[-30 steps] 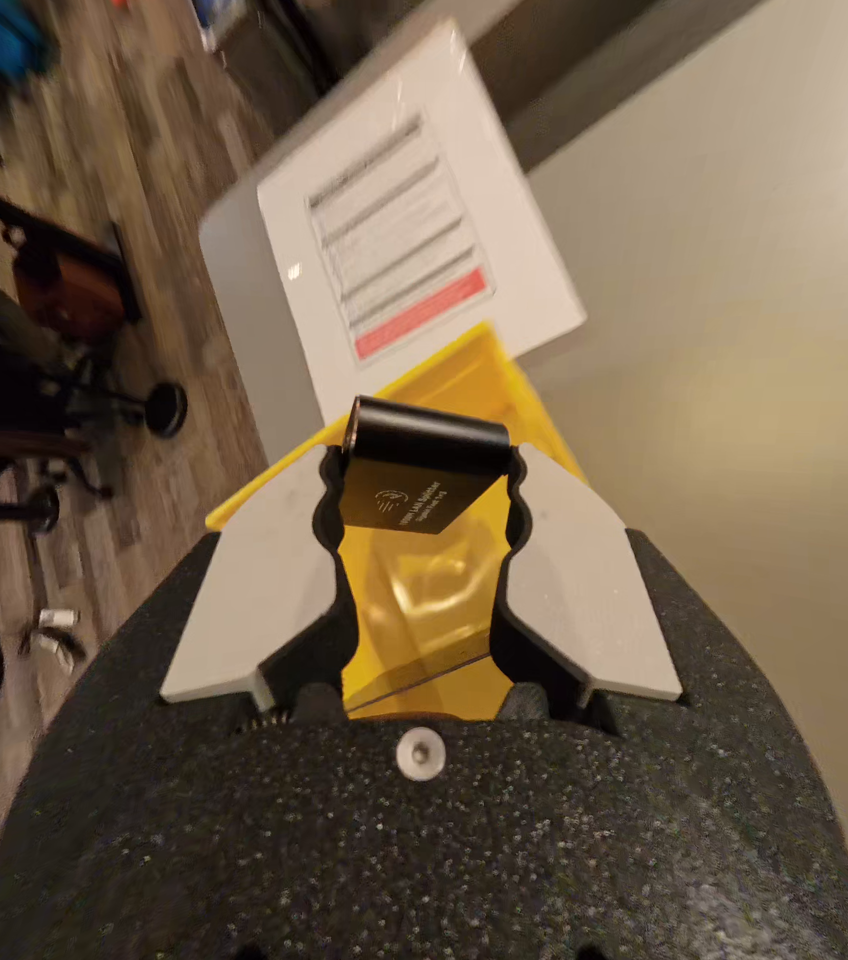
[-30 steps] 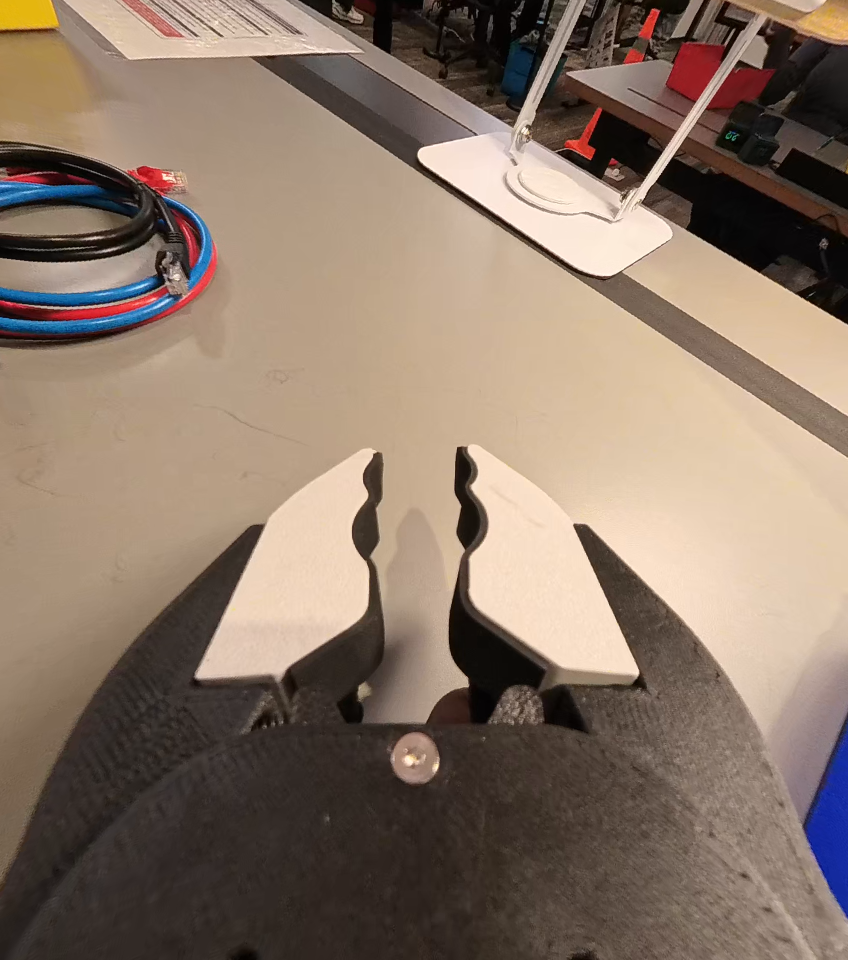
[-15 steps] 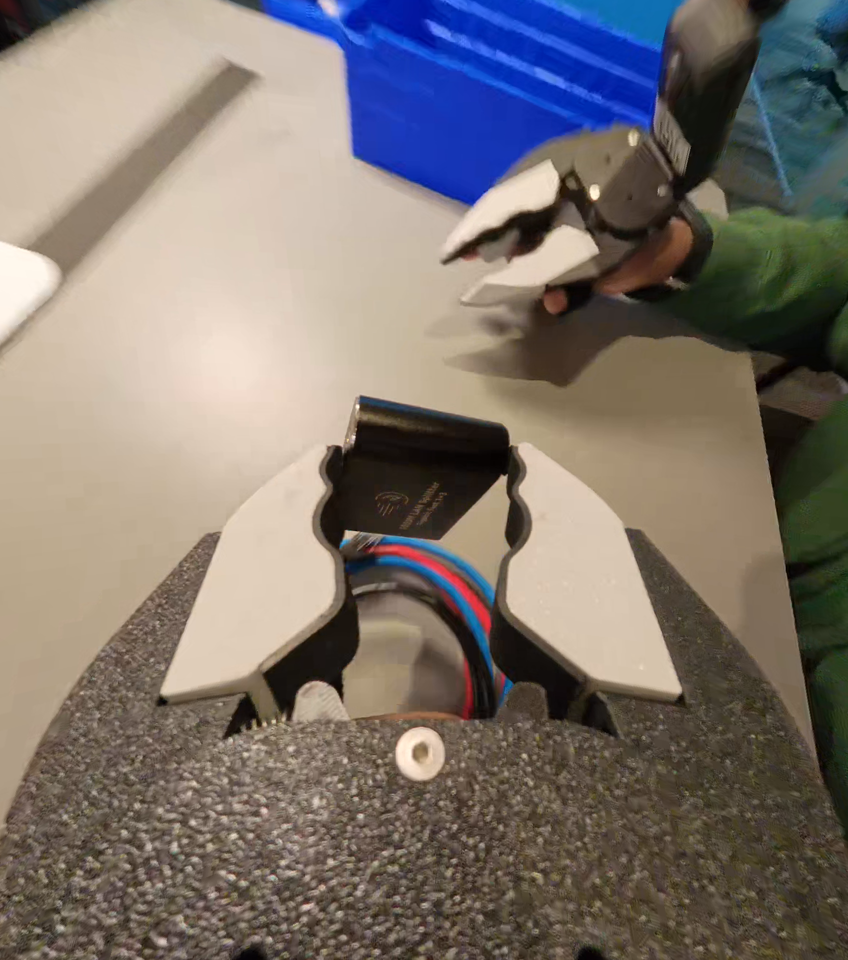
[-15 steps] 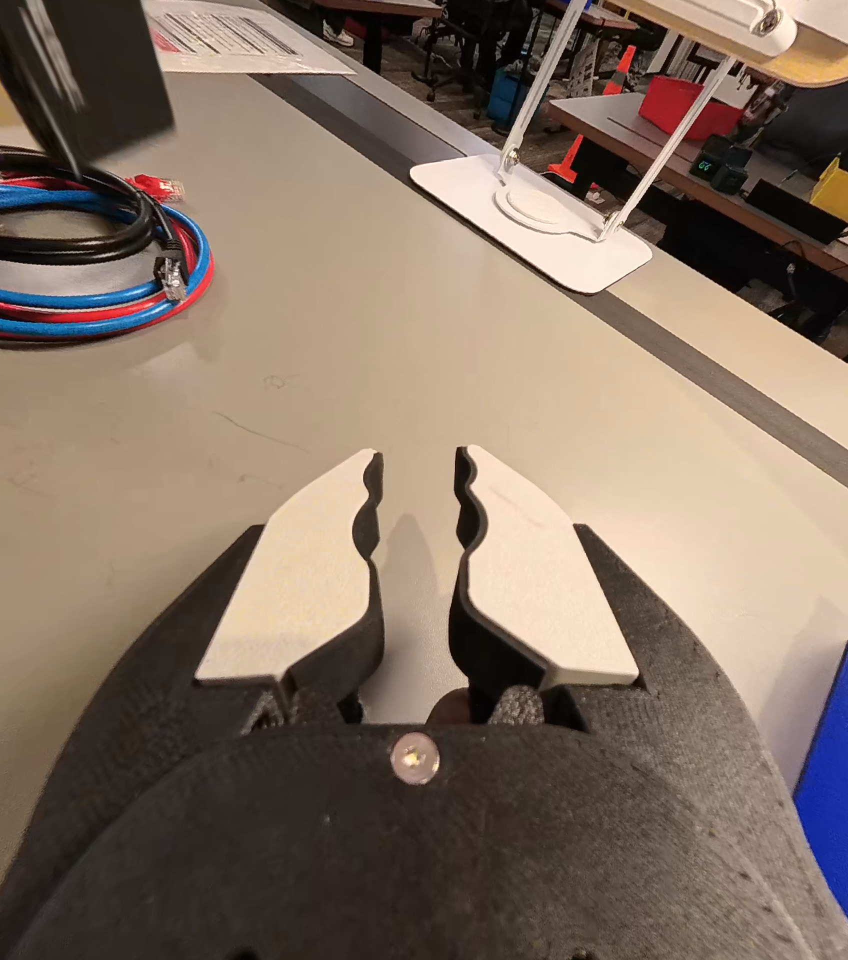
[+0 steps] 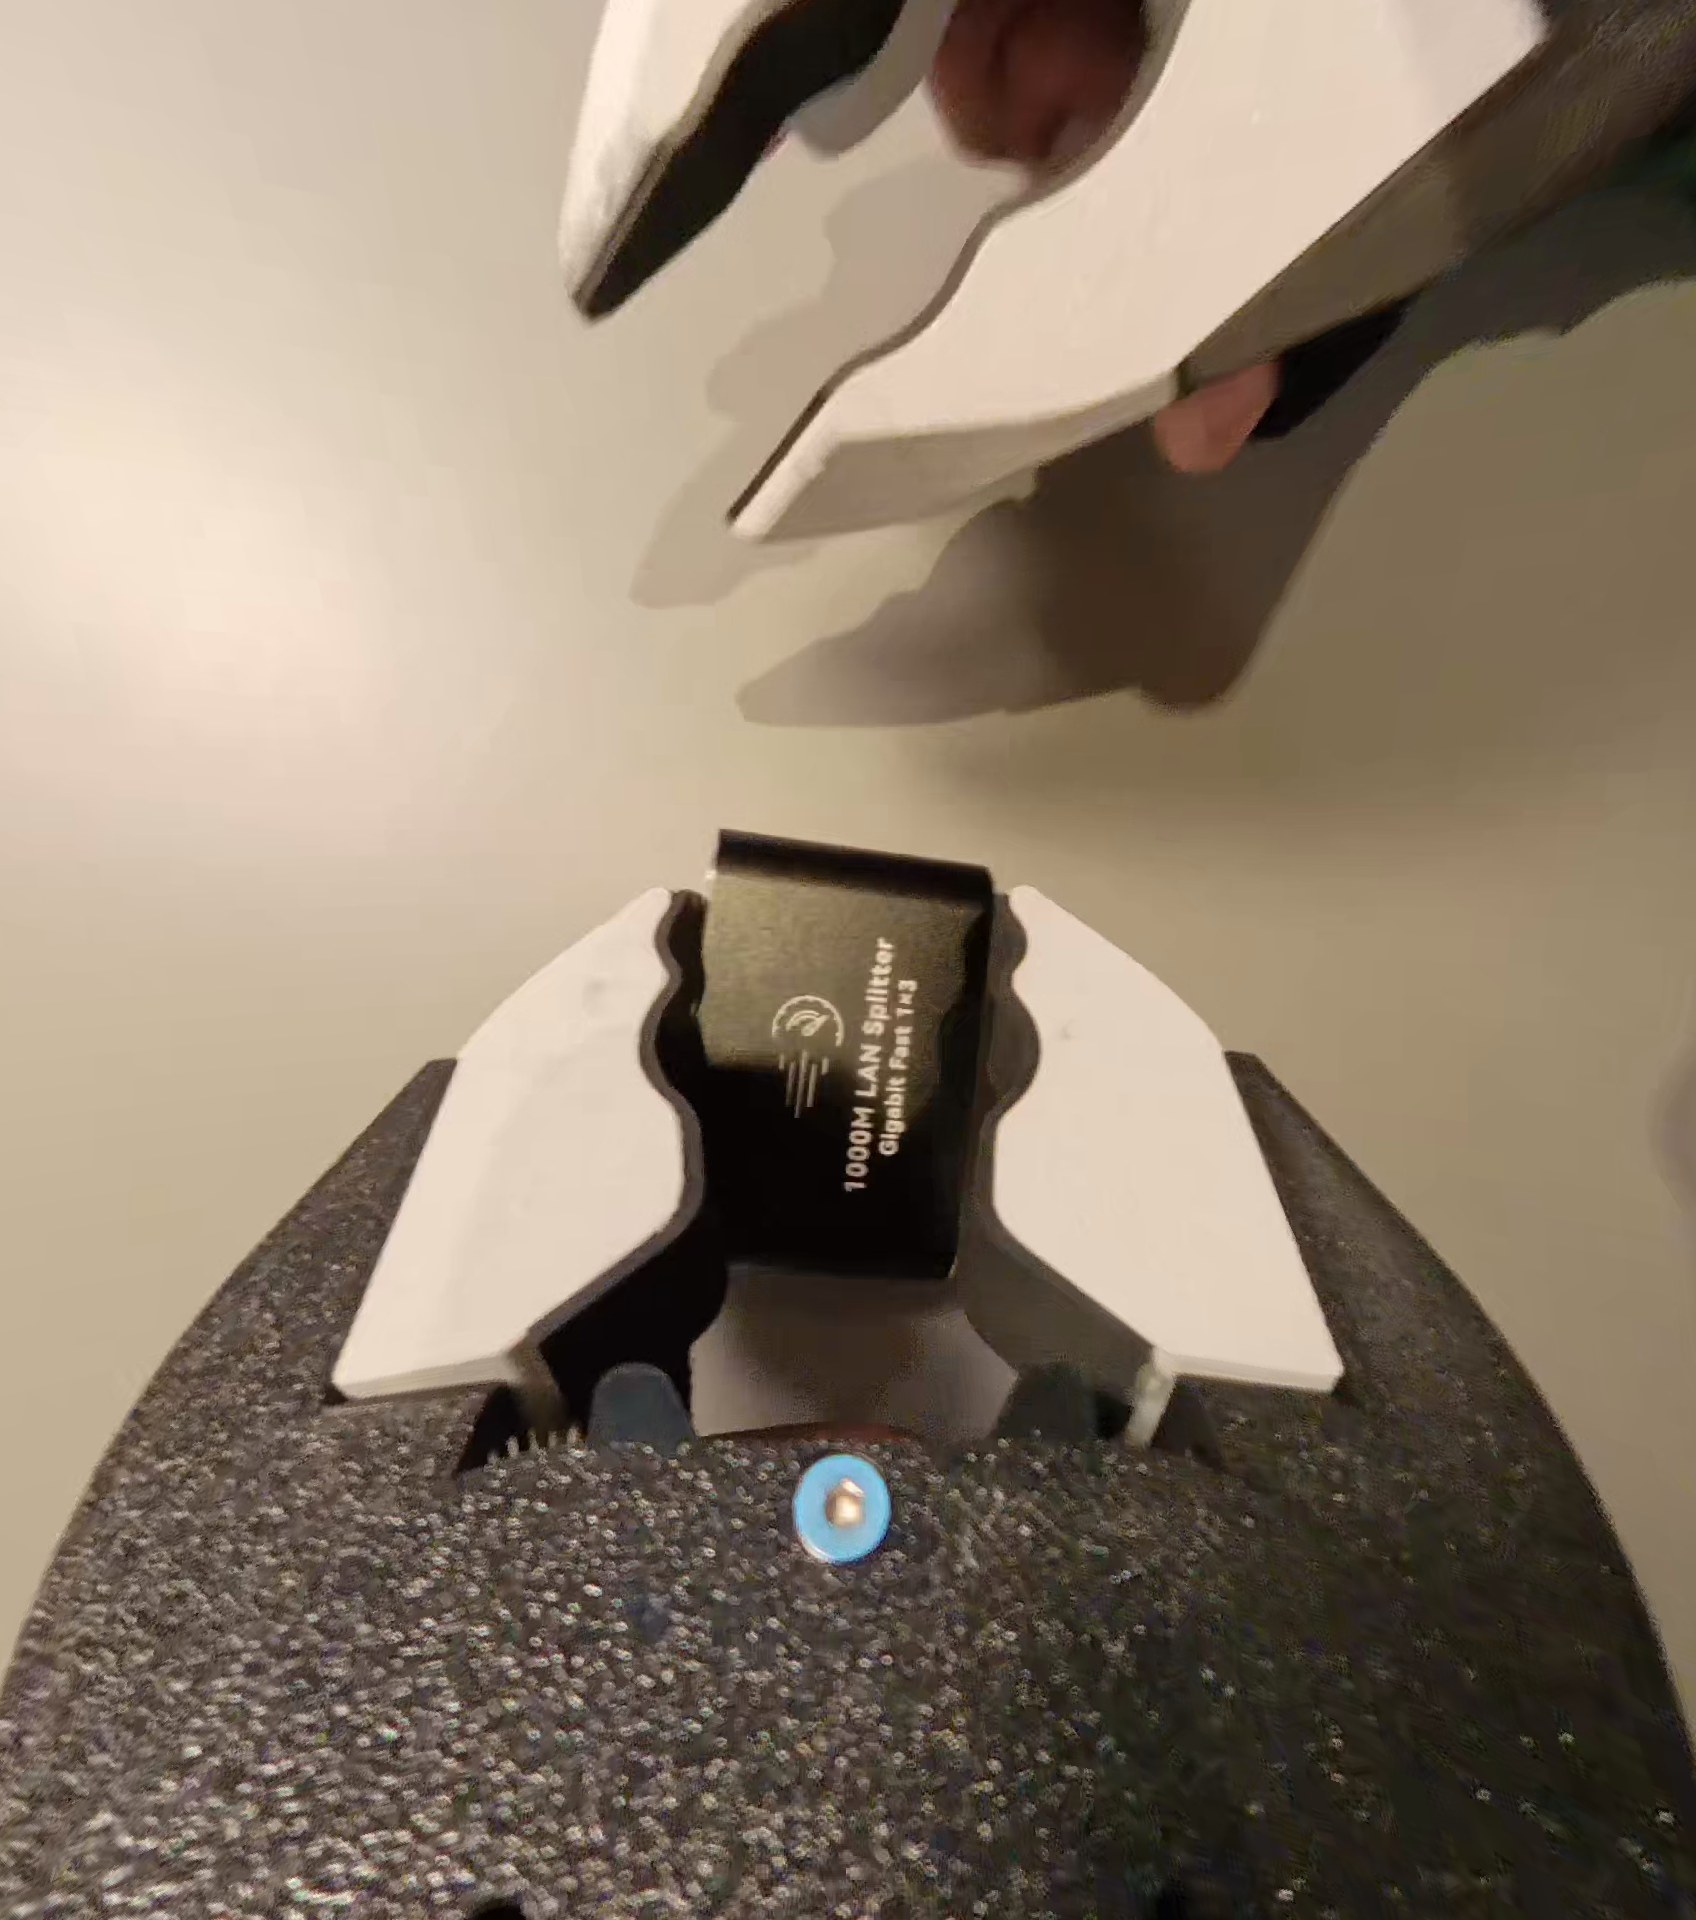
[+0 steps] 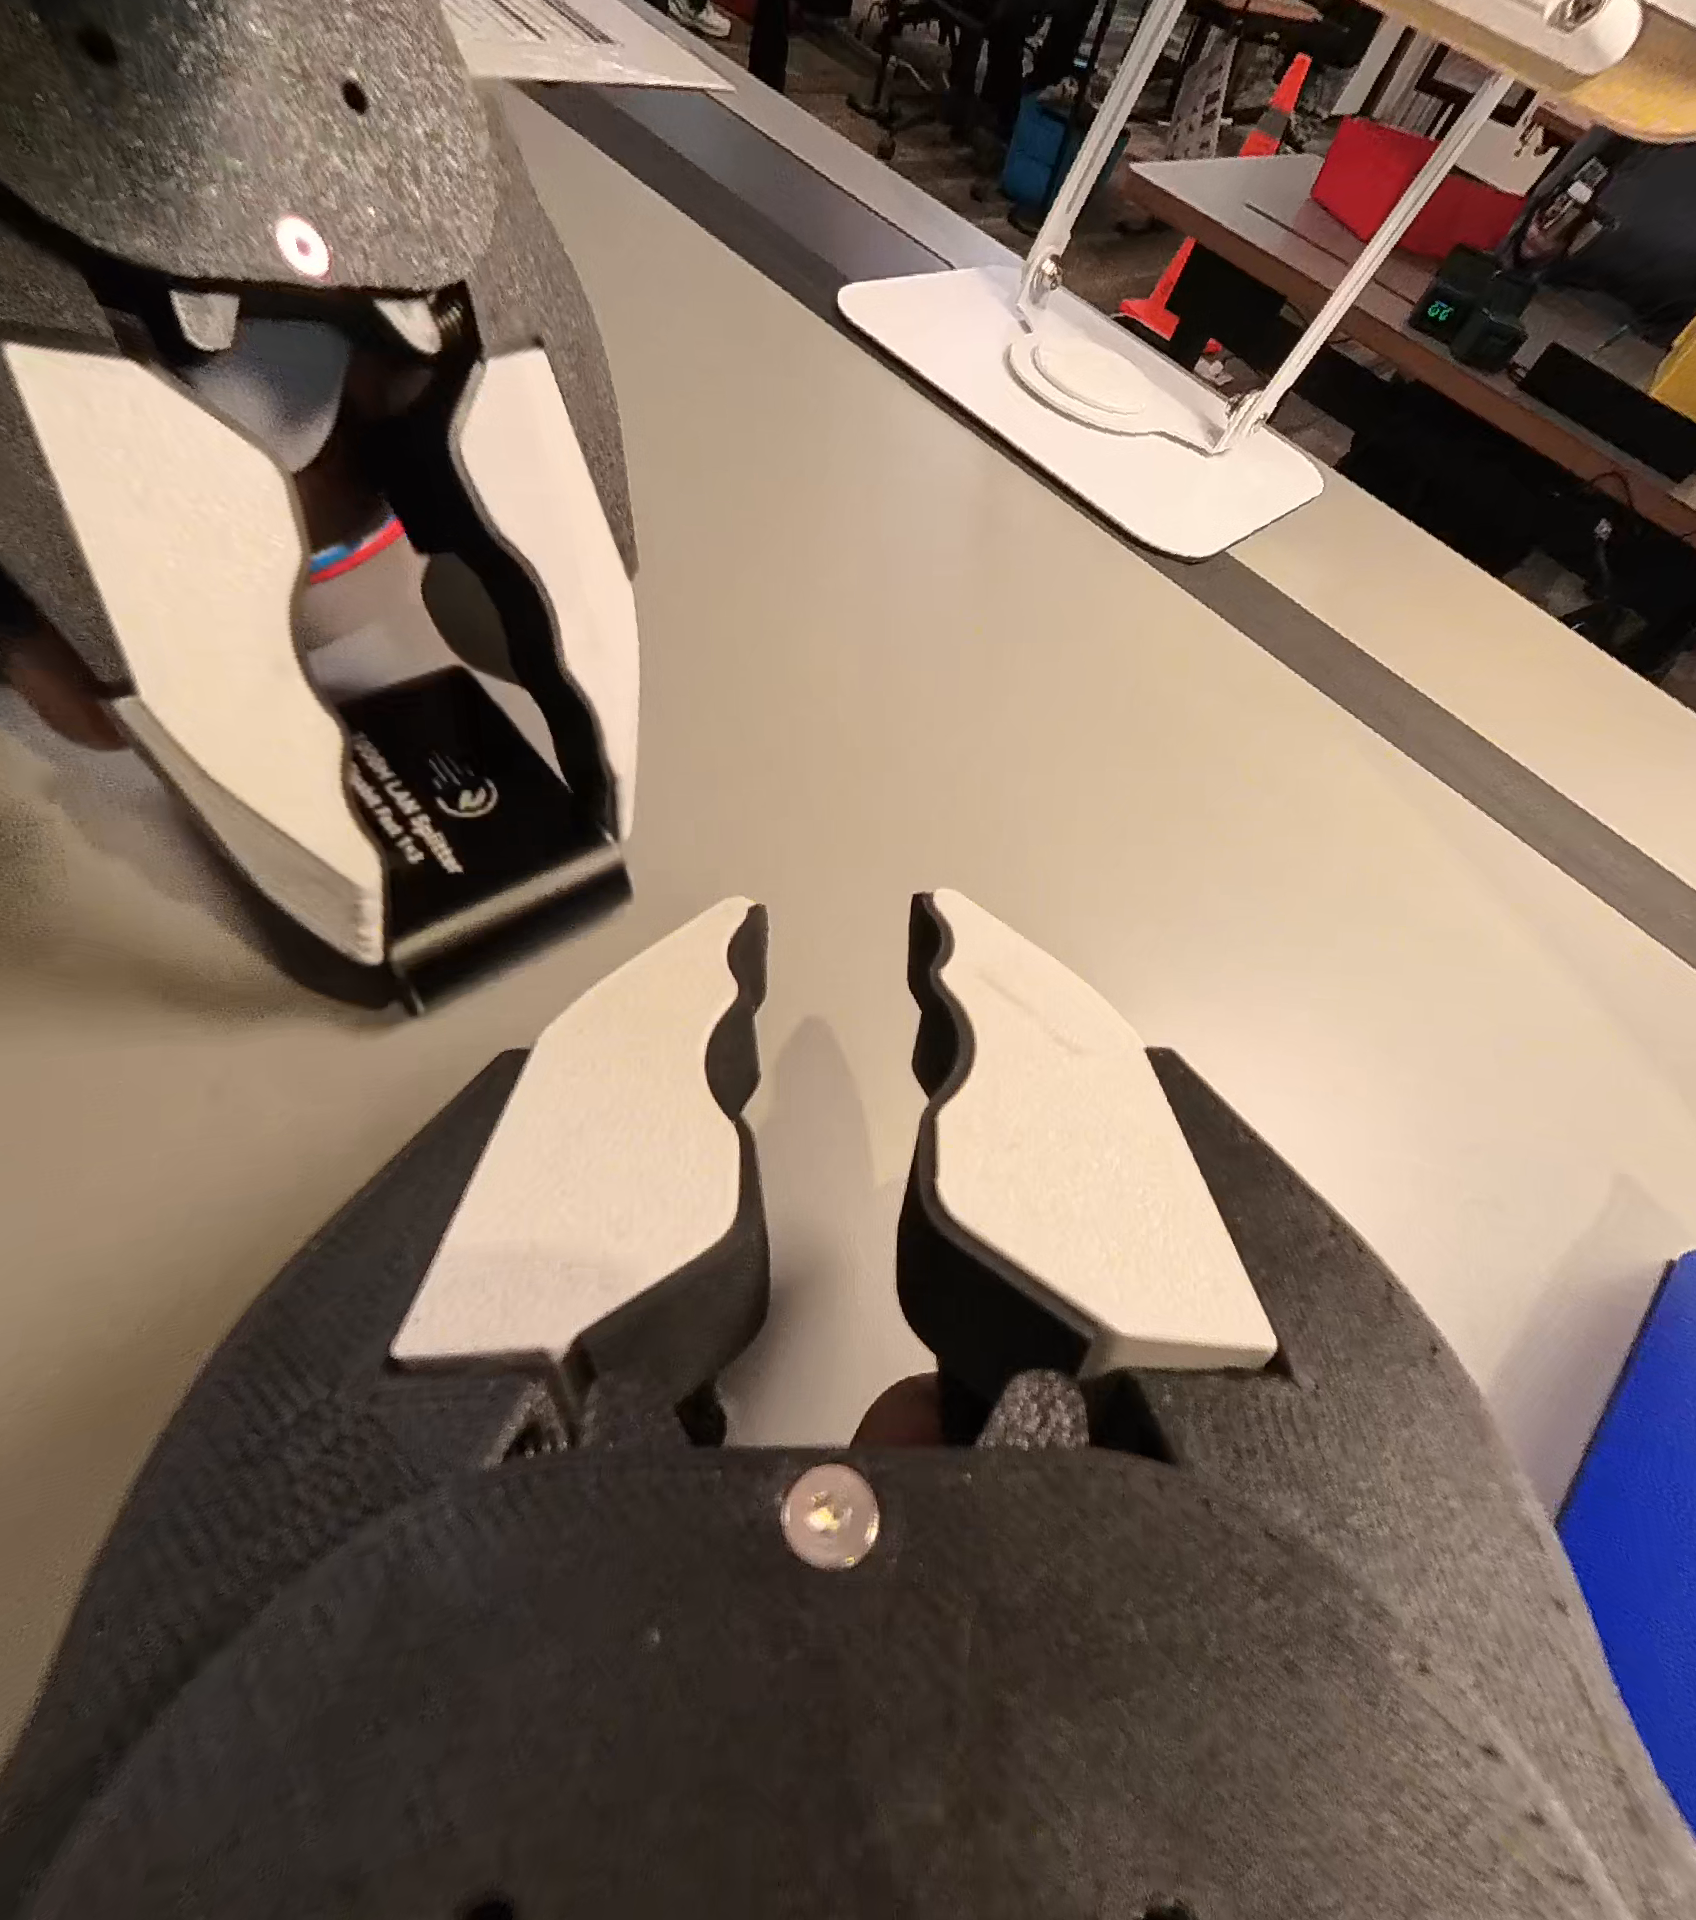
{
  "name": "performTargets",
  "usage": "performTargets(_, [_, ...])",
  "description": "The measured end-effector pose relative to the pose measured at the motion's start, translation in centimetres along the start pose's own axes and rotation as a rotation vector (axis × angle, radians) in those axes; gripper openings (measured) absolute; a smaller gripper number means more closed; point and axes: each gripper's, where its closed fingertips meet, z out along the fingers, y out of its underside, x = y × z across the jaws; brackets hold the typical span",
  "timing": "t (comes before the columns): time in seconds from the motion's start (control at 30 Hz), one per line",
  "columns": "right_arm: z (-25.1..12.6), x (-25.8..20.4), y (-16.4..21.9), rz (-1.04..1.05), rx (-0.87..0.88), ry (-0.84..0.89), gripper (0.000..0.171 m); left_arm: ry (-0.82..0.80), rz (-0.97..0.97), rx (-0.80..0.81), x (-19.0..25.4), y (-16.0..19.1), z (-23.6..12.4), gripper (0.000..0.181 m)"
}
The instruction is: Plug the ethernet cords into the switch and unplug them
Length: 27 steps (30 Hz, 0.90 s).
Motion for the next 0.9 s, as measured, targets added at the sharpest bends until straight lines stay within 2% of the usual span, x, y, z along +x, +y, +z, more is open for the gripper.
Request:
performTargets(0.03, [0.0, 0.0, 0.0, -0.004, -0.002, 0.001, 0.026, 0.019, -0.007, 0.015, 0.3, -0.3, 0.2, 0.055])
performTargets(0.17, [0.1, -0.1, 0.1, -0.018, -0.01, 0.006, 0.027, -0.024, -0.004, 0.082, -0.2, -1.0, -0.9, 0.056])
performTargets(0.27, [0.1, 0.0, 0.2, -0.016, -0.016, 0.016, 0.027, -0.069, -0.013, 0.261, -1.1, -1.9, -5.2, 0.059])
performTargets(0.33, [0.2, 0.2, 0.3, -0.011, -0.022, 0.027, 0.027, -0.161, -0.037, 0.389, -3.1, -1.4, -9.2, 0.06])
performTargets(0.4, [0.3, 0.5, 0.3, -0.006, -0.027, 0.041, 0.027, -0.307, -0.06, 0.451, -6.1, 0.9, -13.1, 0.06])
performTargets(0.47, [0.4, 0.7, 0.3, -0.001, -0.03, 0.051, 0.027, -0.517, -0.072, 0.441, -9.7, 4.9, -16.6, 0.06])
performTargets(0.57, [0.5, 1.3, 0.2, 0.015, -0.022, 0.076, 0.027, -0.73, -0.128, 0.42, -13.2, 11.5, -19.9, 0.06])
performTargets(0.7, [0.8, 1.6, -0.8, 0.056, 0.025, 0.093, 0.027, -0.791, -0.261, 0.494, -14.2, 16.9, -20.6, 0.059])
performTargets(0.8, [1.9, 0.3, -3.4, 0.072, 0.069, 0.029, 0.028, -0.811, -0.227, 0.477, -13.6, 17.3, -20.4, 0.057])
performTargets(0.9, [3.6, -2.5, -7.4, -0.016, 0.1, -0.075, 0.029, -0.819, -0.195, 0.39, -13.5, 17.4, -19.1, 0.057])
